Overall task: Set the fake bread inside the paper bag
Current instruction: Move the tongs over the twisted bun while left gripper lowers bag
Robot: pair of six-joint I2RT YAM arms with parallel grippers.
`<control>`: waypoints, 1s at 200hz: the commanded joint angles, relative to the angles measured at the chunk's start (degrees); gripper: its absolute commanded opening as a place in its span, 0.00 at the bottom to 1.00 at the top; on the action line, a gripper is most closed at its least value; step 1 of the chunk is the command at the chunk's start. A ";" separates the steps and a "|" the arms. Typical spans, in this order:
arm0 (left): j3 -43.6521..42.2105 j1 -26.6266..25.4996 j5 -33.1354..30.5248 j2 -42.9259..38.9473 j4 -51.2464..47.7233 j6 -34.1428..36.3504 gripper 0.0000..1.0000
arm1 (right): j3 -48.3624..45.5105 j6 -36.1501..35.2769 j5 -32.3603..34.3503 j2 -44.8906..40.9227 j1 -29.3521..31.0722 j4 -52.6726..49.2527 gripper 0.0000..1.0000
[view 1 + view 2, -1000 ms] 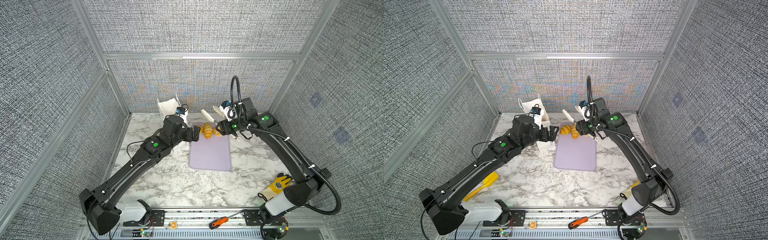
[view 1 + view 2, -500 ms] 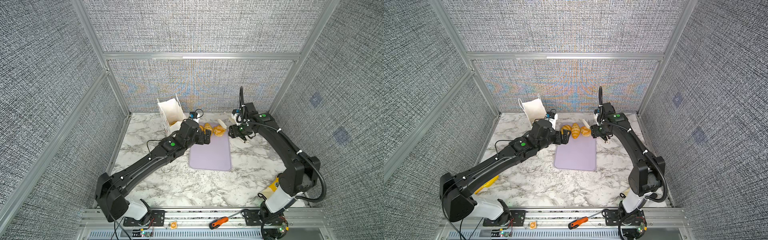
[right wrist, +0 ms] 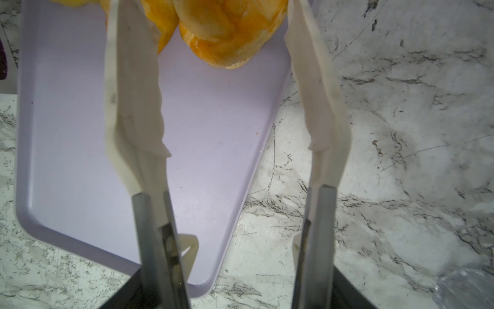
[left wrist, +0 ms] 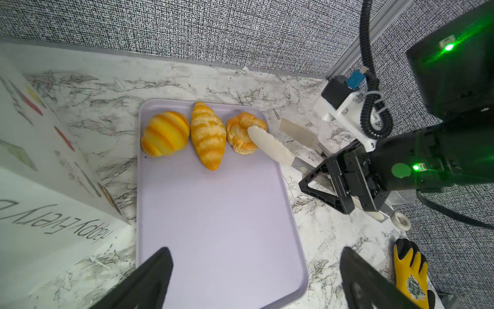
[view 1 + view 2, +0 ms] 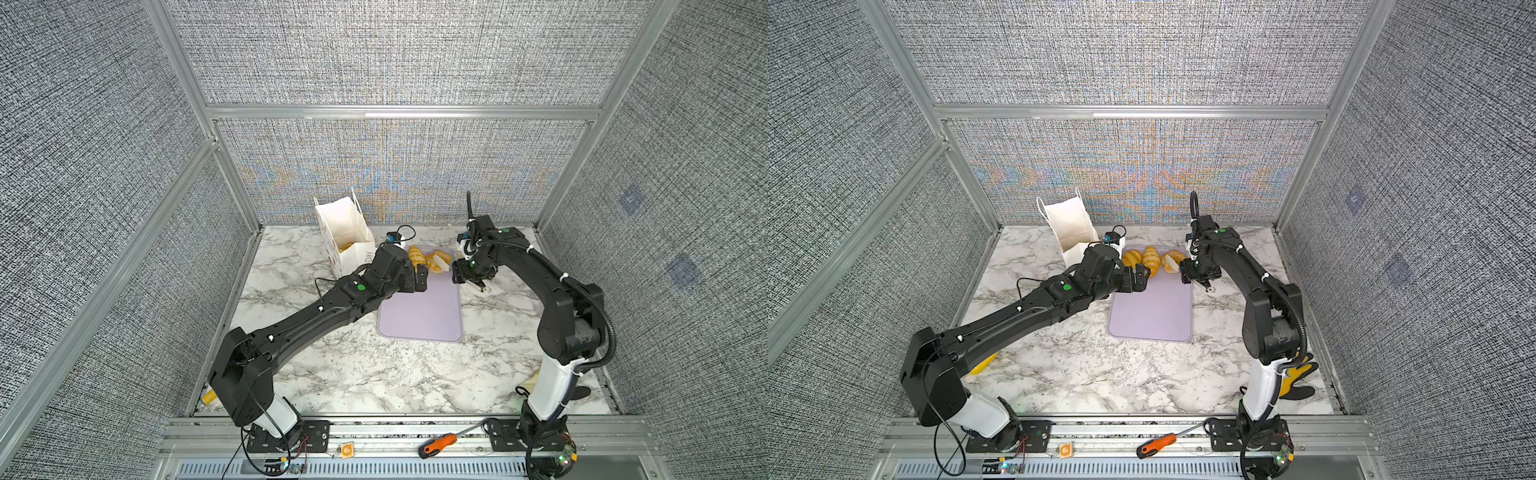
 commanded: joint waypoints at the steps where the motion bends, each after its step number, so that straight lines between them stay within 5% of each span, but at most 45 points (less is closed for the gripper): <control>1: -0.49 0.06 0.59 -0.42 1.39 -0.61 0.99 | 0.62 -1.77 -0.04 1.09 0.00 -0.60 0.72; 200: -2.18 0.07 -0.90 -3.14 -1.17 0.05 0.99 | 5.33 -6.08 3.32 8.93 0.35 -1.00 0.75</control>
